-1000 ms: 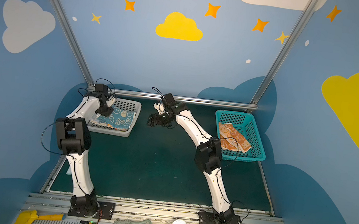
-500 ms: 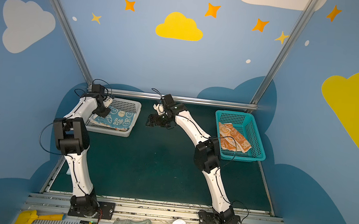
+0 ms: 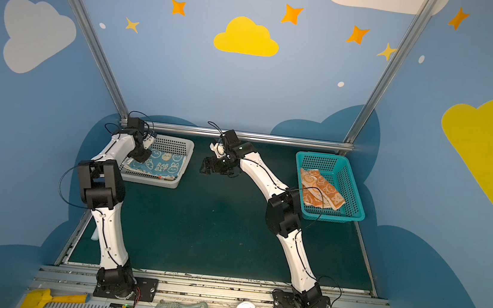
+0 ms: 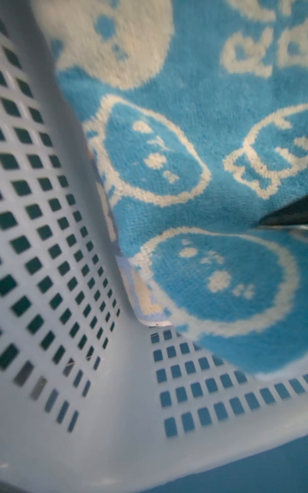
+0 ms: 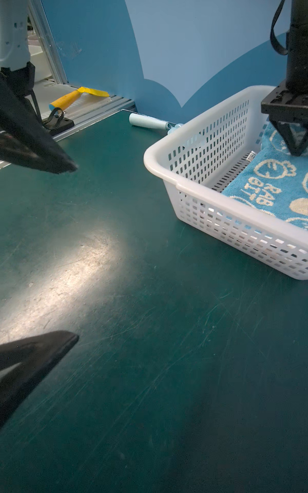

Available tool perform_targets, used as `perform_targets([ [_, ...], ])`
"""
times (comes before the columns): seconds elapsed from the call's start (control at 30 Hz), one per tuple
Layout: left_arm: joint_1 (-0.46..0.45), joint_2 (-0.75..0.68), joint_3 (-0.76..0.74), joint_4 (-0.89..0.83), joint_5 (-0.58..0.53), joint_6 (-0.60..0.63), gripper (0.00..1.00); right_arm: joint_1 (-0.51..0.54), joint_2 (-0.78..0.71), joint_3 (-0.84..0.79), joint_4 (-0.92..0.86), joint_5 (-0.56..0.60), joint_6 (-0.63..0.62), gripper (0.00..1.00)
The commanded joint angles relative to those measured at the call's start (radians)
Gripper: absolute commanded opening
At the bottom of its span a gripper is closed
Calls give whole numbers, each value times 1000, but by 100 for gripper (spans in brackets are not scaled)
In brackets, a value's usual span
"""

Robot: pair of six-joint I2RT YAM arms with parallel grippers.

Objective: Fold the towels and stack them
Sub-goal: 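Lower the towel into the white basket and open the left gripper, then raise the left gripper from the basket while the right gripper reaches into the teal basket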

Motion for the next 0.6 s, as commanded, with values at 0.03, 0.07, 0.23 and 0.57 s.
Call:
perform_targets([
  [0.03,4,-46,-12,55,-120,-22,75,-12,-38,25,-40,18,-8,91],
  [0.07,2,-70,-25,71,-132,-25,88,-15,-48,24,-49,21,1,91],
  [0.23,-37,-214,-59,98,-149,-44,100,-36,-145,-39,-84,73,8,91],
  [0.57,-340,-532,-317,422,-159,29,100,-193,-477,-292,-161,462,36,92],
])
